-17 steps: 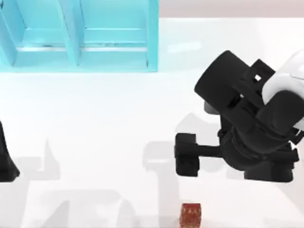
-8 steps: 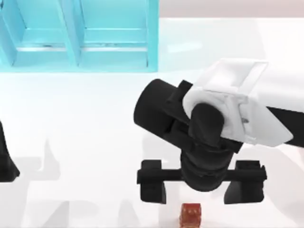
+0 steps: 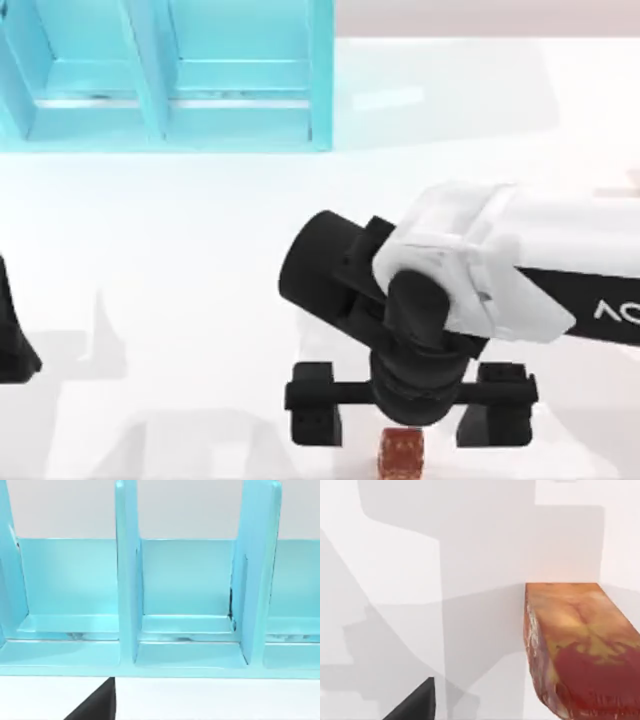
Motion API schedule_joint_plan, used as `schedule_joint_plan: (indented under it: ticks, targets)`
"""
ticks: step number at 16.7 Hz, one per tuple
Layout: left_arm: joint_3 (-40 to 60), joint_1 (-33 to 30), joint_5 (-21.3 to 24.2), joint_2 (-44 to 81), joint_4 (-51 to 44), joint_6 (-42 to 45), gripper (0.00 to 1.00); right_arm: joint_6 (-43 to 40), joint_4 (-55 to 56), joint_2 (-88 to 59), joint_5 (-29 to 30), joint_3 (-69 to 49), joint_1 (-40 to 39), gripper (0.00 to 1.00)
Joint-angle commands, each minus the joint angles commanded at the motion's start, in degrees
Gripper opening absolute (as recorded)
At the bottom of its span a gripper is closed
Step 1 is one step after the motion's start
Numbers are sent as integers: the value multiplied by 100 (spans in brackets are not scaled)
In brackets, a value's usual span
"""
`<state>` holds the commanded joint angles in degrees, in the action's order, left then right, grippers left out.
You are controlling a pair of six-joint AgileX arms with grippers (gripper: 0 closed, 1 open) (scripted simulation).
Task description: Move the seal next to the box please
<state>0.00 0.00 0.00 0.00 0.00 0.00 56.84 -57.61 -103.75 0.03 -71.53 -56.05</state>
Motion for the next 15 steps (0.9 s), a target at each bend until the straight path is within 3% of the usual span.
schedule_joint_plan:
  ticks: [5, 10, 15]
  targets:
    - [0, 0, 0, 0, 0, 0, 100, 29, 1162, -406, 2, 755, -21, 100]
    - [0, 0, 0, 0, 0, 0, 100, 33, 1233, -440, 2, 810, -25, 100]
    - [0, 0, 0, 0, 0, 0, 100, 33, 1233, -440, 2, 810, -25, 62]
